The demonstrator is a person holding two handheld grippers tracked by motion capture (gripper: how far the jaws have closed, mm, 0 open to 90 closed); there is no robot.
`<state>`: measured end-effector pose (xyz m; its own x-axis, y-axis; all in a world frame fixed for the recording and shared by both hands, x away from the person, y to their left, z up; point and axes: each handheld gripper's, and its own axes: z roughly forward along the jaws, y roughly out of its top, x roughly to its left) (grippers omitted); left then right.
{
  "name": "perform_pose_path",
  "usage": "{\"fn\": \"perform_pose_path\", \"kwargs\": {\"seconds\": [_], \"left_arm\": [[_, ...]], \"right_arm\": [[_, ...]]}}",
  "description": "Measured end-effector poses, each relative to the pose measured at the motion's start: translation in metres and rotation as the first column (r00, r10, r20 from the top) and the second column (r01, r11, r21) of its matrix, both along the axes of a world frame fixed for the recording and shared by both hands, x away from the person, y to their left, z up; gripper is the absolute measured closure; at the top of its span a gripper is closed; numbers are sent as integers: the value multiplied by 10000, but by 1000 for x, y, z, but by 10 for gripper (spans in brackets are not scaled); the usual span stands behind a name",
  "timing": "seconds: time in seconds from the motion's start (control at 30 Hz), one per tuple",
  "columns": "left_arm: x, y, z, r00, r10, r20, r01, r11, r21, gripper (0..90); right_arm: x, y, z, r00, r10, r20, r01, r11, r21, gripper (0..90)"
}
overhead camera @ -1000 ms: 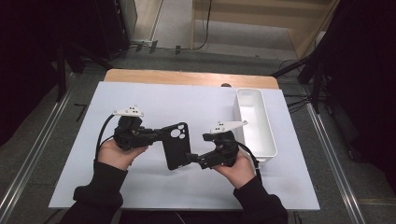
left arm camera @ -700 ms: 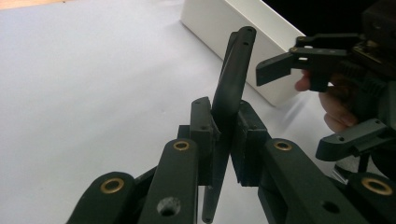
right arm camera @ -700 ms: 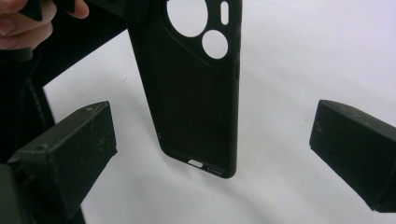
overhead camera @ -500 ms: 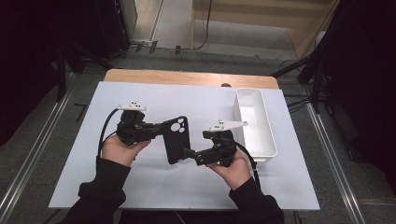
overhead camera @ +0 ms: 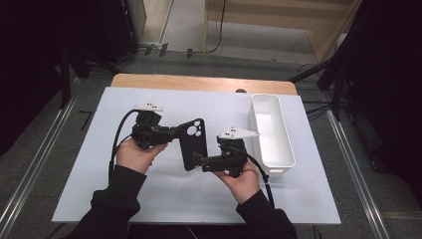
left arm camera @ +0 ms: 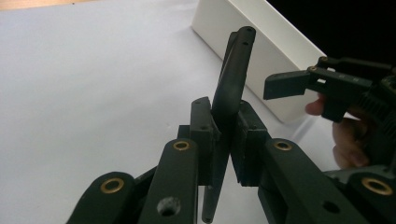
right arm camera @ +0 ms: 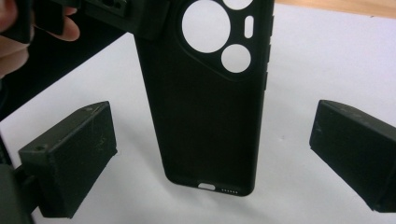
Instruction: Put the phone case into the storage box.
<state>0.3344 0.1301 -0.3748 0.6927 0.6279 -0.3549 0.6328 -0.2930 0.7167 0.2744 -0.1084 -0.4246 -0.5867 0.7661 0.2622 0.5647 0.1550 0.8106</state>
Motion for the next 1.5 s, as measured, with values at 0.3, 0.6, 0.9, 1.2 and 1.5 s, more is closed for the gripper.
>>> {"fn": "perform_pose_path", "kwargs": {"seconds": [0.3, 0.6, 0.9, 1.2, 1.5], "left_arm": [[0, -15, 8, 9998, -102, 180, 99, 9998, 163, 808], [-4, -21, 8, 9993, -147, 332, 135, 9993, 345, 808], [-7, -24, 4, 9996, -191, 203, 185, 9995, 259, 808], [-11, -29, 4, 9992, -329, 205, 324, 9991, 279, 808], [-15, -33, 3, 9989, -401, 243, 395, 9990, 215, 807]], "right_arm": [[2, 3, 4, 9944, -1027, 230, 1027, 9947, 7, 0], [5, 8, 3, 9894, -1400, 394, 1415, 9893, -355, 0], [7, 17, 4, 9890, -1433, 365, 1449, 9884, -461, 0], [11, 21, 1, 9875, -1555, 251, 1564, 9869, -406, 0], [12, 20, 0, 9891, -1434, 329, 1444, 9891, -302, 104]]}}
